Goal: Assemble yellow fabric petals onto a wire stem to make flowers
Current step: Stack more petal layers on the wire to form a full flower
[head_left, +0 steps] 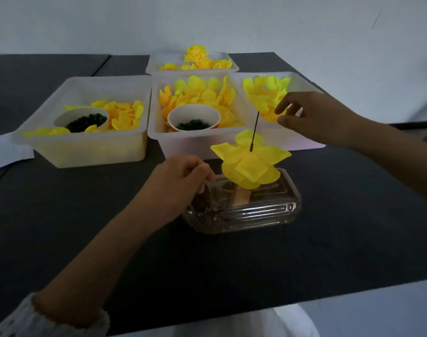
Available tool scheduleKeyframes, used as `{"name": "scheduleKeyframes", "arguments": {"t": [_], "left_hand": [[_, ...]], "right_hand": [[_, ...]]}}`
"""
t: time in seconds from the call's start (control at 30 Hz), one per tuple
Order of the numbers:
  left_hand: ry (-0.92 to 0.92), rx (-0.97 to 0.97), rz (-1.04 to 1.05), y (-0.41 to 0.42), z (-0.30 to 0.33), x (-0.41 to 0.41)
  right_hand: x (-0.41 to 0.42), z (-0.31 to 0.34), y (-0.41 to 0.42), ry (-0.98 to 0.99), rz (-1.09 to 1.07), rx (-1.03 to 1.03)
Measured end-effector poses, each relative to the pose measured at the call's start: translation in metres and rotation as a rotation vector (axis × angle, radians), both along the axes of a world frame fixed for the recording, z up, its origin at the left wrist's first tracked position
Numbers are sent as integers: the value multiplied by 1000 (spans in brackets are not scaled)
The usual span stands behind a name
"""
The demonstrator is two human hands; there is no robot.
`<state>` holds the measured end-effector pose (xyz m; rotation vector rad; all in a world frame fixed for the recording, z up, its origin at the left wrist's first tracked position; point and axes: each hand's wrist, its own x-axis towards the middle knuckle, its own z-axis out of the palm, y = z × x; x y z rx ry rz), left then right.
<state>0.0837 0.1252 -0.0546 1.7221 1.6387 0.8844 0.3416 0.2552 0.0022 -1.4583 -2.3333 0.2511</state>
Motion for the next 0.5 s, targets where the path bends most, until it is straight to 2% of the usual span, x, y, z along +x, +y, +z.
{"name": "scheduleKeyframes", "arguments": {"t": [0.27,0.5], "left_hand": [[-163,76,97,17,7,1],[-195,92,74,27,7,12]], "right_hand": [[12,4,39,-64,-103,152],[-10,-11,95,-368,-126,37]]}}
